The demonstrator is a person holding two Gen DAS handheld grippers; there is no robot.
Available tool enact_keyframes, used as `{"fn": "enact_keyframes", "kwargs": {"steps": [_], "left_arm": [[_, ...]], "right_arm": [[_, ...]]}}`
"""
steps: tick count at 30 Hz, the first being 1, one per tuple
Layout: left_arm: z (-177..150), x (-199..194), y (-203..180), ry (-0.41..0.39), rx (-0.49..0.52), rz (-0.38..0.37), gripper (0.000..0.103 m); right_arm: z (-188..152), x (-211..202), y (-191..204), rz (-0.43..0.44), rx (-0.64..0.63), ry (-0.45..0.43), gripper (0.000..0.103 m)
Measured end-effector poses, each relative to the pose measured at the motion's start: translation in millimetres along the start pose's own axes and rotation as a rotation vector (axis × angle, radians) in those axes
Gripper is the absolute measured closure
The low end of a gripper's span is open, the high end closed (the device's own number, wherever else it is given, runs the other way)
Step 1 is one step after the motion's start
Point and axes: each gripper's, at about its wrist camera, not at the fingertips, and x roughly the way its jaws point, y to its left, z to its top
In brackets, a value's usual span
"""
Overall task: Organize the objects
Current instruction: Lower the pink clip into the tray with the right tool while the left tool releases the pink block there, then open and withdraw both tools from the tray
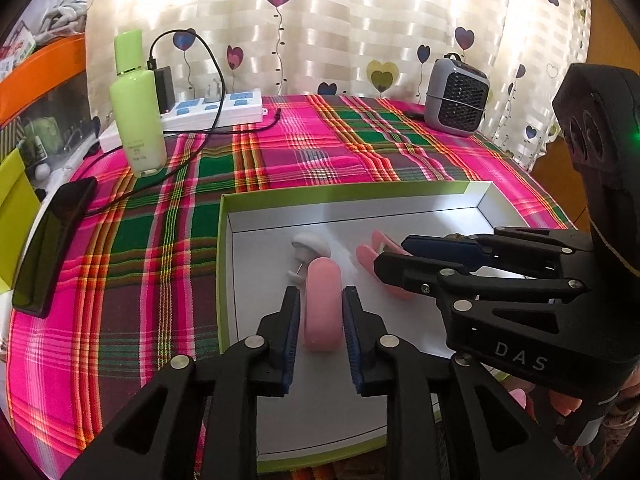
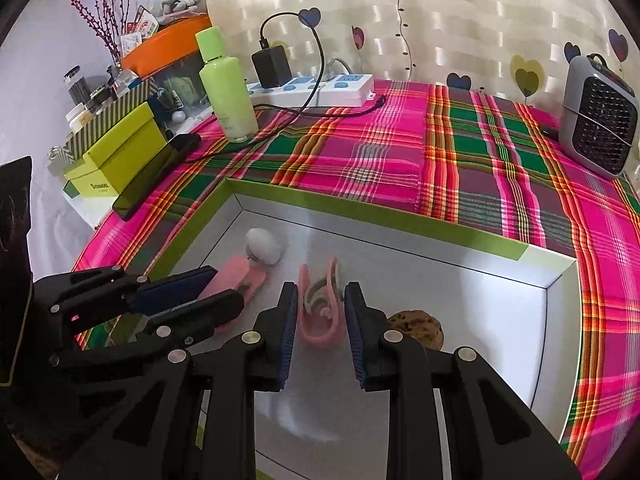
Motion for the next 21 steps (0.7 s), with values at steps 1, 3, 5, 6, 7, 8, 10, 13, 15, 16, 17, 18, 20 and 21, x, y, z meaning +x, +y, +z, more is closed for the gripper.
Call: {"fn": "enact_keyframes", "kwargs": {"steps": [1,3,5,6,7,8,10,13,15,16,17,18,20,21], "left_arm": [[0.0,0.4,-0.6,0.002,0.002,0.001,0.081],[-0.1,0.3,-0.9,0.003,0.002,0.002,0.079],[0.0,0.3,-0.7,0.004,0.001,0.002,0.078],[0.2,0.3,-0.8,0.004,0.001,0.002,0.077],[0.4,0.5,-0.8,0.004,0.003,0.005,0.077],[0.4,0.7,-0.9,0.005,0.004,0.006,0.077],[0.0,-0.1,-1.4,0.008,0.006,0.003,0.074],[-1.6,-3.2,-4.3,0.008,0.012,-0.007,0.063],[-1.8,-6.6,-6.7,0.002,0.019,-0.006,0.052],[-1.9,-8.2,-7.1,0.001,0.019,-0.002,0.051],[-2.2,-9.6,-6.7,0.002,0.016,0.000,0.050],[-2.7,-10.8,-6.0,0.004,0.011,0.003,0.050],[-4.6,-15.0,-3.6,0.002,-0.001,-0.003,0.050],[-5.6,-17.0,-2.8,0.001,-0.005,-0.010,0.050]], "right_arm": [[0.0,0.1,0.1,0.000,0.001,0.001,0.078],[-0.4,0.0,0.8,-0.003,-0.001,0.003,0.078],[-0.6,-1.7,1.2,-0.010,0.001,-0.003,0.078],[-0.6,-2.7,1.1,-0.012,0.003,-0.007,0.077],[-0.6,-3.7,0.5,-0.013,0.007,-0.011,0.076],[-0.5,-4.6,0.1,-0.016,0.009,-0.014,0.076],[-1.0,-7.4,-0.7,-0.022,0.013,-0.021,0.075],[-2.3,-12.9,-2.7,-0.018,0.025,-0.035,0.061],[-3.7,-18.5,-2.8,-0.009,0.031,-0.046,0.057],[-4.2,-21.0,-1.9,-0.010,0.031,-0.050,0.056],[-4.5,-22.9,-1.0,-0.012,0.030,-0.053,0.056],[-5.2,-25.4,-0.1,-0.017,0.029,-0.057,0.056],[-7.5,-32.1,0.9,-0.025,0.030,-0.069,0.056],[-8.8,-35.6,0.9,-0.024,0.030,-0.075,0.056]]}}
